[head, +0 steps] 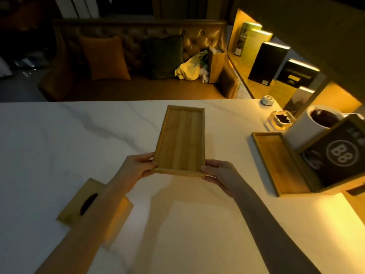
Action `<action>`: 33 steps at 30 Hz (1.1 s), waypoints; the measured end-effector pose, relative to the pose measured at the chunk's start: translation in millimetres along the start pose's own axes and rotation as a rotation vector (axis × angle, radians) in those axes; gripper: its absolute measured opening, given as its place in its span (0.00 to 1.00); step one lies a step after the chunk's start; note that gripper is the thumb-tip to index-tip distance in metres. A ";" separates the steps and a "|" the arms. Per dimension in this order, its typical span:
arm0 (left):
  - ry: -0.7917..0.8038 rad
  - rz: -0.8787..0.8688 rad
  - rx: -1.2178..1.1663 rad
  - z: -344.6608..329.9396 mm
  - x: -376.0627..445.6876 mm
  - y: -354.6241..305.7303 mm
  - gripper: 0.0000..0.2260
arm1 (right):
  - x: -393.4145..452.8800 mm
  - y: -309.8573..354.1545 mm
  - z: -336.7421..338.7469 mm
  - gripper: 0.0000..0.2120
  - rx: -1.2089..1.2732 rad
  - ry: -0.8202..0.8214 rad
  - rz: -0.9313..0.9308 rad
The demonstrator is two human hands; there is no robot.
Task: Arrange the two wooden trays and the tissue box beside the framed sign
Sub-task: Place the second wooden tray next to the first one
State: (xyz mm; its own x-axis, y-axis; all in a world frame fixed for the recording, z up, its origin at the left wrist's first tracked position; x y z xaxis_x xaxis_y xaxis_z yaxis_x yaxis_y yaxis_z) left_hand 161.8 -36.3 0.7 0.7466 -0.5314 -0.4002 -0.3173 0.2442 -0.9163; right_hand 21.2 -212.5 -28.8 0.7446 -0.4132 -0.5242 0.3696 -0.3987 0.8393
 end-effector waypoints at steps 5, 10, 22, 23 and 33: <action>0.050 0.015 -0.011 -66.7 -7.1 8.5 0.18 | -23.3 2.3 68.2 0.20 -0.009 -0.051 0.046; 0.025 0.004 0.006 -129.1 -8.4 15.7 0.17 | -32.4 -1.5 129.8 0.20 -0.046 -0.122 0.057; -0.053 0.098 0.073 -216.2 10.1 56.0 0.17 | -15.6 -23.3 227.4 0.15 -0.211 -0.209 -0.047; -0.059 0.107 0.082 -219.1 11.1 60.0 0.17 | -13.4 -26.5 231.1 0.15 -0.215 -0.207 -0.061; -0.105 0.169 0.112 -237.0 22.7 84.0 0.17 | 5.2 -45.6 253.0 0.17 -0.238 -0.201 -0.143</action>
State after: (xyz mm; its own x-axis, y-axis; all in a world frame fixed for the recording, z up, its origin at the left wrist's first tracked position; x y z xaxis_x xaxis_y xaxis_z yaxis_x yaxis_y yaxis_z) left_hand 13.5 -220.1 -88.6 0.7472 -0.3892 -0.5387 -0.3806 0.4138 -0.8270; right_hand -132.5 -403.6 -106.2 0.5600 -0.5296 -0.6372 0.5995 -0.2719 0.7528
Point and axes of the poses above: each hand's wrist, its own x-axis towards the middle knuckle, its own z-axis out of the back of the hand, y = z × x, the point moved 10 cm from there along x, towards the middle knuckle, and after that the axes turned 4 degrees about -y, right-handed, at the moved point
